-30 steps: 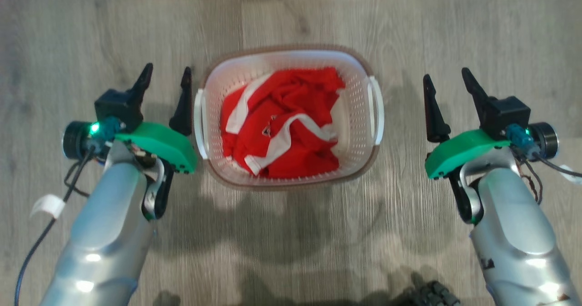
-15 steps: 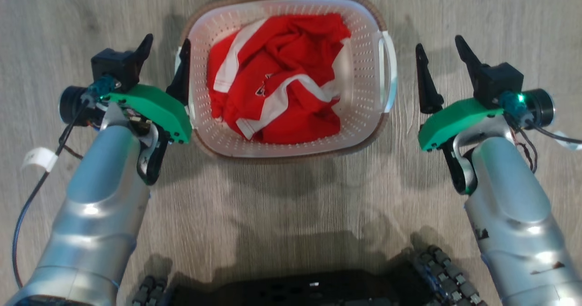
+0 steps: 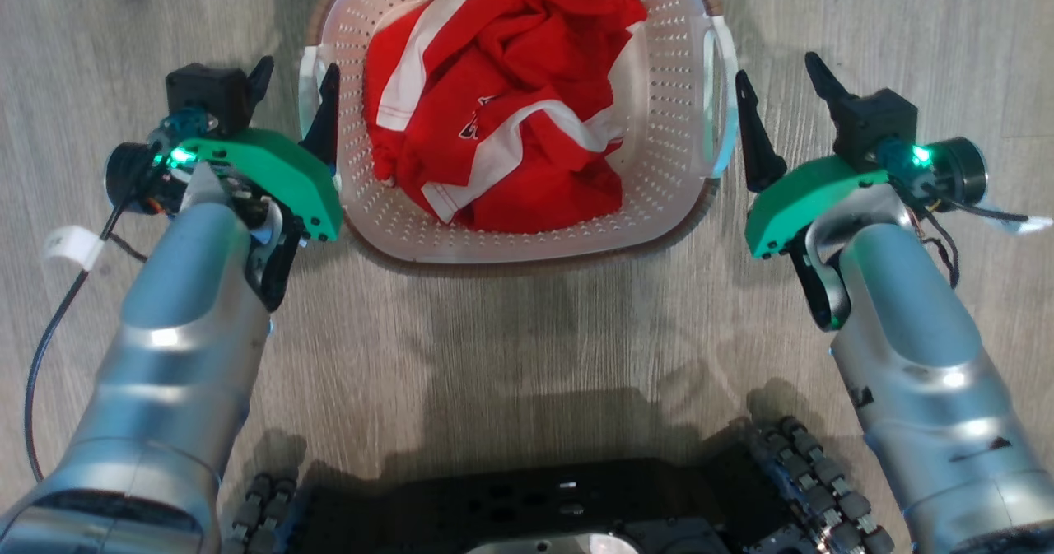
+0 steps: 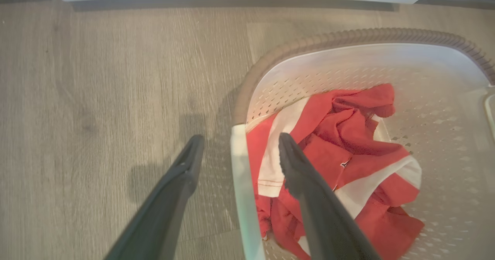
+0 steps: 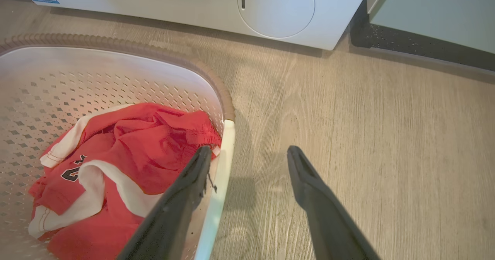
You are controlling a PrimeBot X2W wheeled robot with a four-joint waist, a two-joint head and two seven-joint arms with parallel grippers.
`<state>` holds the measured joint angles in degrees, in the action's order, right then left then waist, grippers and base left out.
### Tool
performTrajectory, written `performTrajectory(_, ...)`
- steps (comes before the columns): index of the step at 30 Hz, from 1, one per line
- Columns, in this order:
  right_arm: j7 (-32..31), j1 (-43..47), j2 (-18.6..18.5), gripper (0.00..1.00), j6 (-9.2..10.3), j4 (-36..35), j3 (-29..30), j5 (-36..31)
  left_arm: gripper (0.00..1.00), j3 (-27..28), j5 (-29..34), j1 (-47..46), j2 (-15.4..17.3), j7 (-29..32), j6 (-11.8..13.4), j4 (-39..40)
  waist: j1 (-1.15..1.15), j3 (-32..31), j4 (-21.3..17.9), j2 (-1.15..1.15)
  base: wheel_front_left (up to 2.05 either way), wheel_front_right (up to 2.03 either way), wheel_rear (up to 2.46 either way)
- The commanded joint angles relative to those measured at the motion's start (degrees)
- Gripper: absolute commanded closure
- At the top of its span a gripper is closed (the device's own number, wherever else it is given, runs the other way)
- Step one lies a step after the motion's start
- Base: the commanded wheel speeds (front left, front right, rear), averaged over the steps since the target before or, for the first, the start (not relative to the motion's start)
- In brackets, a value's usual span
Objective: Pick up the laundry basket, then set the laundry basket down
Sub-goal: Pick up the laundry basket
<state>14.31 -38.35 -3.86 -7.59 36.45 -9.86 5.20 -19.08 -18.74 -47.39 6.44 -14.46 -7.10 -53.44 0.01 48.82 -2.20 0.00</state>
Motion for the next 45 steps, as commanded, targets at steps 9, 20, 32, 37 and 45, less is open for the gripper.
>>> performTrajectory(9, 0.69, -2.62, 0.98, 0.00, 0.10, 6.78, -4.95, 1.48, 0.00, -1.78, -3.09, -3.28, 0.30, -0.53, -0.36, -6.81, -0.01, 2.15, 0.44, 0.00, 0.00, 0.00, 0.00)
performTrajectory(20, 0.69, -7.40, 0.98, 0.00, 0.10, 14.30, -8.38, 4.39, 0.00, -11.15, -12.42, -6.62, 0.67, -0.10, -0.38, -11.29, -0.01, 3.92, 0.82, 0.00, 0.00, 0.00, 0.00)
performTrajectory(32, 0.66, -11.00, 0.98, 1.00, 0.10, 20.83, -13.00, 9.84, 1.00, -18.66, -23.59, -8.17, 2.00, 2.35, -0.38, -10.25, -0.01, 4.17, 1.21, 0.00, 0.00, 0.00, 0.00)
performTrajectory(37, 0.67, -11.88, 0.98, 1.00, 0.10, 22.48, -13.86, 11.17, 1.00, -21.09, -27.38, -8.62, 2.37, 2.37, -0.38, -10.64, -0.01, 3.62, 1.27, 0.00, 0.00, 0.00, 0.00)
performTrajectory(45, 0.40, -12.15, 0.98, 1.00, 0.10, 26.37, -15.39, 14.33, 1.00, -24.33, -33.75, -8.96, 1.95, 5.49, -0.38, -10.56, -0.01, 0.21, 1.89, 0.00, 0.00, 0.00, 0.00)
